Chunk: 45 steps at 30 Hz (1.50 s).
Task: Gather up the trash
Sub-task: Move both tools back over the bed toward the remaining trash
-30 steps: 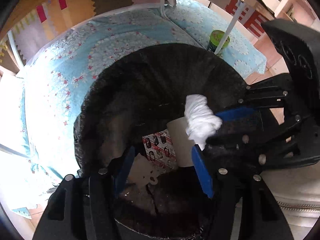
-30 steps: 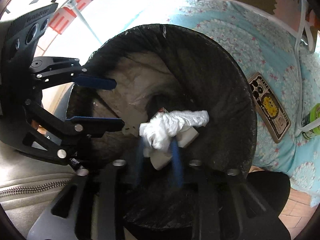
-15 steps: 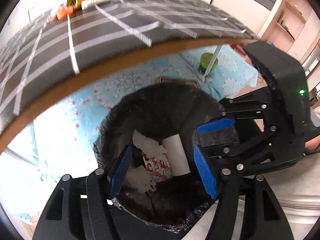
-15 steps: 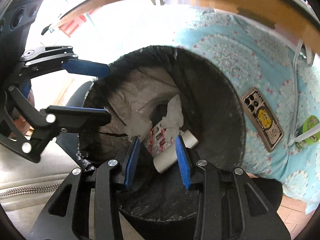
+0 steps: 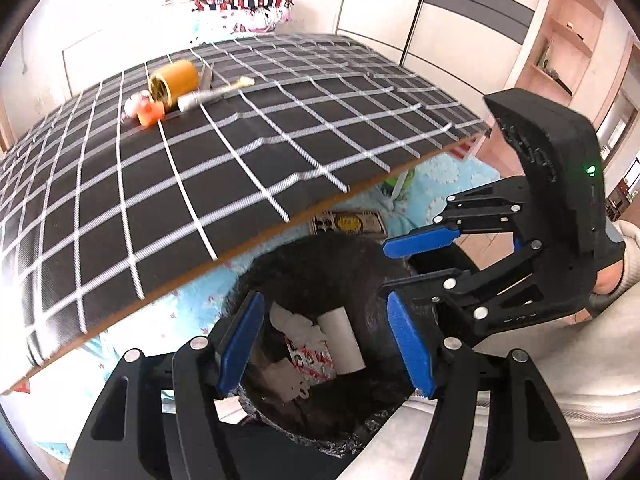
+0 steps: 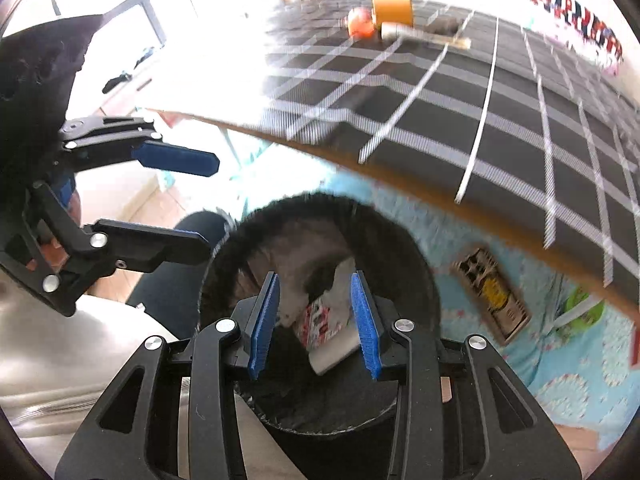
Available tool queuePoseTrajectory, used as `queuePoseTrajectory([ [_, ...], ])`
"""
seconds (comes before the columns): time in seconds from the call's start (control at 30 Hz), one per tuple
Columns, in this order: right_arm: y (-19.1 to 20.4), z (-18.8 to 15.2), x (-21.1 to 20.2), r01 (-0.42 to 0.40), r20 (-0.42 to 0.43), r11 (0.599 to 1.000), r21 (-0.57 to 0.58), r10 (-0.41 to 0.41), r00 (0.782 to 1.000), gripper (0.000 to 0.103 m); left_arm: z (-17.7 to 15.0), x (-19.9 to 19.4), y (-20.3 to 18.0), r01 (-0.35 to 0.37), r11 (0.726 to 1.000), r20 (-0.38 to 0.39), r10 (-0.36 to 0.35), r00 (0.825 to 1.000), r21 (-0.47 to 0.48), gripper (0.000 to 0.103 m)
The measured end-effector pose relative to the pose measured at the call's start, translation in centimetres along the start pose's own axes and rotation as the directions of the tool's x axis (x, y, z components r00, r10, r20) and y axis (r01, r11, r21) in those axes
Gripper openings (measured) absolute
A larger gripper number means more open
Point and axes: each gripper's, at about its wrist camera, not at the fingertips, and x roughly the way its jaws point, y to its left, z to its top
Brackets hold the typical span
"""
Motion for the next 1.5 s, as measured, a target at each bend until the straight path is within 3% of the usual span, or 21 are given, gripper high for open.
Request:
queuePoseTrajectory([
  [0.3, -0.4, 2.9, -4.1, 0.020, 0.092, 0.999, -0.050, -0.016, 0.996, 0.037, 2.4, -2.8, 1.1, -0.030, 1.000, 0.064, 0.029, 0.997, 0.002, 0.062],
  [0.57, -2.0, 5.8, -5.0, 0.053, 0.136, 0.995, -0.083, -0.041, 0.990, 0.037, 4.9, -3.6, 3.3, -0.086, 0.996, 0.104, 0.087, 0.991, -0.008, 0.062],
  [1.13, -7.6, 11.8, -2.9, 0.123, 0.169, 0.991, -0.044, -0.114, 0.979, 0.039, 9.0, -0.9, 10.7, -0.169, 0.980, 0.097, 0.180, 0.979, -0.109, 0.062],
  [1.5, -10.7, 15.6, 0.0, 0.119, 0.157, 0.993, 0.021, -0.121, 0.980, 0.039, 11.4, 2.1, 14.8, -0.219, 0.965, 0.078, 0.232, 0.970, -0.147, 0.062],
])
